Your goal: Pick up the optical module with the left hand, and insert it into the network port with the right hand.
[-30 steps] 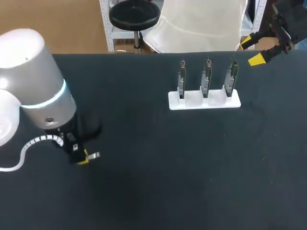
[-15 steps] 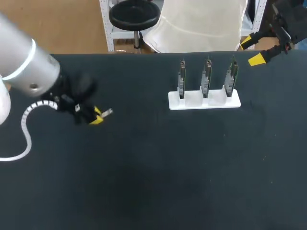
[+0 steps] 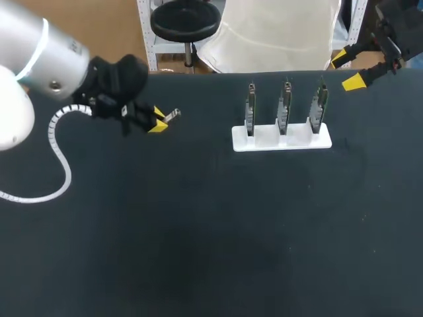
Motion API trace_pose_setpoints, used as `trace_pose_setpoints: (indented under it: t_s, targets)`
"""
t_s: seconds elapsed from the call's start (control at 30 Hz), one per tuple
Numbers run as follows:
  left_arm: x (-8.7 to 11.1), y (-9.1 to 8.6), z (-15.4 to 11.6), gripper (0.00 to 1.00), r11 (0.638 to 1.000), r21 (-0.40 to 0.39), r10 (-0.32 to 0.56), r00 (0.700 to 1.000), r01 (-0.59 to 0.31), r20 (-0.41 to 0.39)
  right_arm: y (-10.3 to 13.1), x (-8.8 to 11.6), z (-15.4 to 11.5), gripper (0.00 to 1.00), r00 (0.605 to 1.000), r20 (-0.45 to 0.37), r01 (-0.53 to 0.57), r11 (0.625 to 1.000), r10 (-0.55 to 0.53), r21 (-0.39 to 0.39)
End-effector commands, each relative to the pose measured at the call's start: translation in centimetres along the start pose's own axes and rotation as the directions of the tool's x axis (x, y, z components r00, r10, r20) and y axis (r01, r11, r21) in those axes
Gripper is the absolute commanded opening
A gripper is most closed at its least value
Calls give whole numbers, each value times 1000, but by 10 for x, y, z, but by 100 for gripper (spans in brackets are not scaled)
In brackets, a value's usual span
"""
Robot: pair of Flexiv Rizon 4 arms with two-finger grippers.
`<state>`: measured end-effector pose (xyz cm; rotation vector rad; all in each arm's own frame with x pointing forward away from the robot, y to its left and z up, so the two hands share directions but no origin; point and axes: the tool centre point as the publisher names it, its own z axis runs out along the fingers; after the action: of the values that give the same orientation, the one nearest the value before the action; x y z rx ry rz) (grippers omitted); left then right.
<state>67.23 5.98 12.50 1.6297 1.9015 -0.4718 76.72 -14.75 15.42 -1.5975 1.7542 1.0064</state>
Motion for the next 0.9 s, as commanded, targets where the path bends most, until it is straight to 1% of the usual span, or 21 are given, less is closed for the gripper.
trace_pose_setpoints:
  t_s: [0.03,0.37,0.4,0.57,0.63,0.77,0.83,0.9]
  targets:
    - [0,2,1,0,1000,3,1,1000,-1,-1,1,0,0,100,1000,0,1,1000,-1,5]
    - [1,1,2,0,1000,12,-5,1000,5,7,1,0,0,100,1000,0,1,1000,-1,5]
    - [-2,0,3,0,1000,14,-1,1000,0,11,1,0,0,100,1000,0,1,1000,-1,5]
    - [-27,3,13,0,999,12,38,997,-39,65,1,0,0,100,1000,0,1,1000,-1,5]
    - [-40,5,16,0,998,17,50,993,-52,104,1,0,0,100,1000,0,1,1000,-1,5]
    - [-63,9,19,0,995,3,94,985,-95,142,1,0,0,100,1000,0,1,1000,-1,5]
    - [-72,13,23,0,995,19,89,980,-94,175,1,0,0,100,1000,0,1,1000,-1,5]
    - [-80,17,28,0,995,19,92,979,-97,180,1,0,0,100,1000,0,1,1000,-1,5]
